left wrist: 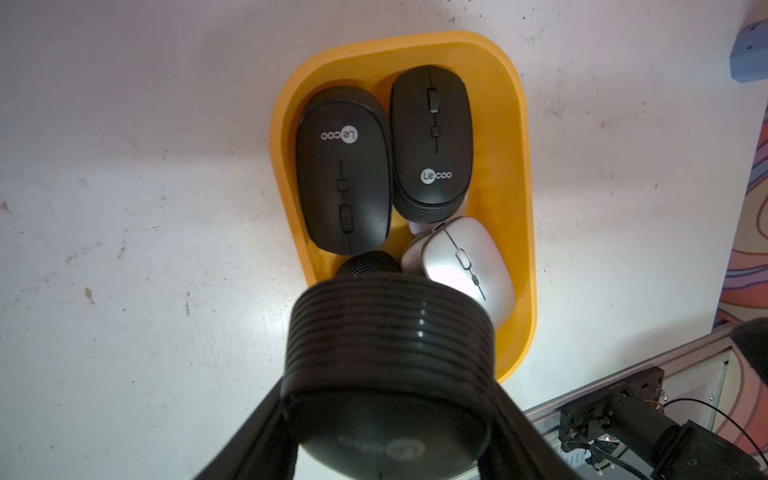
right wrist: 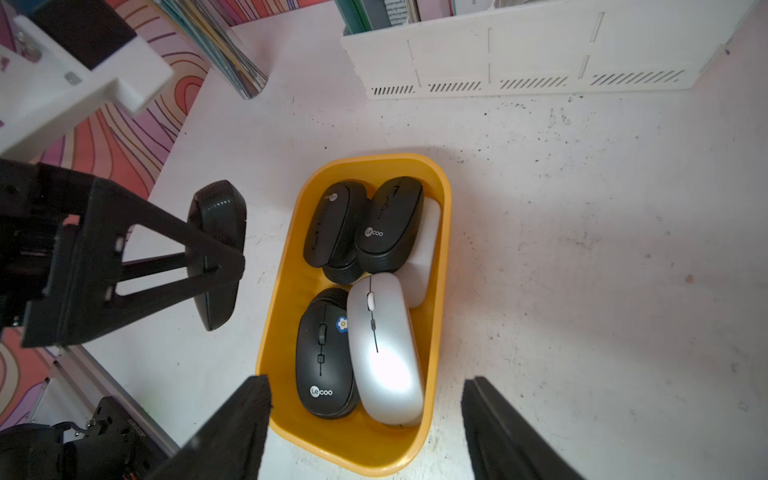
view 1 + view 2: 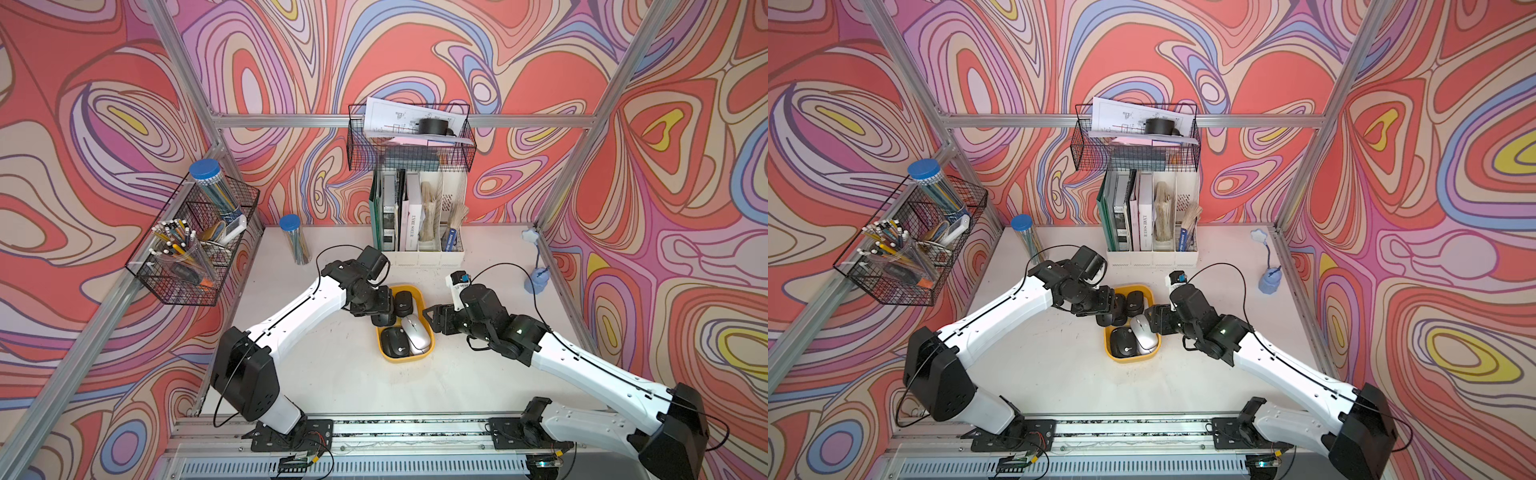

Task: Put the mouse in the storage box
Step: Place the mouse in the storage box.

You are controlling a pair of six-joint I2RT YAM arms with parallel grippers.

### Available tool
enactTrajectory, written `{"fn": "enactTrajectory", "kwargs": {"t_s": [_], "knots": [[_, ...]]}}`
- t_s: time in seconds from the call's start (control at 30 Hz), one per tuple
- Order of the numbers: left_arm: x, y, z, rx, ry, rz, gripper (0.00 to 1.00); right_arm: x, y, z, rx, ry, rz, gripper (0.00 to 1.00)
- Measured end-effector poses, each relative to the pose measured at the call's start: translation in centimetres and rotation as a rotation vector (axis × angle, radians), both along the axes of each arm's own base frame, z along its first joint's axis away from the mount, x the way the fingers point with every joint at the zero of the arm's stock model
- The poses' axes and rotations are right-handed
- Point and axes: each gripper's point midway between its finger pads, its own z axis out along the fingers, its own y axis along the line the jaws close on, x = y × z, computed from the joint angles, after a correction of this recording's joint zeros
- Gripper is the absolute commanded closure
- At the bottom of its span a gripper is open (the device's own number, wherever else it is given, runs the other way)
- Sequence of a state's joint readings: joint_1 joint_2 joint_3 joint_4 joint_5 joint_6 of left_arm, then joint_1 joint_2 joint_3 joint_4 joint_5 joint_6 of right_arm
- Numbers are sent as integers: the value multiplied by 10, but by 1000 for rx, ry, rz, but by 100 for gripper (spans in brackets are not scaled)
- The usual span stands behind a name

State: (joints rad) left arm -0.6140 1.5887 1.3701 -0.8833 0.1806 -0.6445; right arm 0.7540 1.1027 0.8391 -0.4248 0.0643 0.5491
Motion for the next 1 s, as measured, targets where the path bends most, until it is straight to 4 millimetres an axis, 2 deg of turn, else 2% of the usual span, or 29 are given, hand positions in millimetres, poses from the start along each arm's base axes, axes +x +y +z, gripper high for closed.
{"fn": "enactTrajectory", "kwargs": {"t_s": [0.17, 0.43, 0.83, 1.0], "knots": [[3, -23, -13, 20, 27, -45, 44, -5, -12, -19, -42, 38, -28, 25], [15, -42, -38, 49, 71, -70, 43, -7, -16, -24, -61, 55, -36, 25], [36, -58, -55, 71, 81, -106, 41, -7, -12, -39, -82, 92, -20, 25], [35, -56, -60, 92, 92, -107, 40, -7, -12, -39, -83, 92, -20, 25]]}}
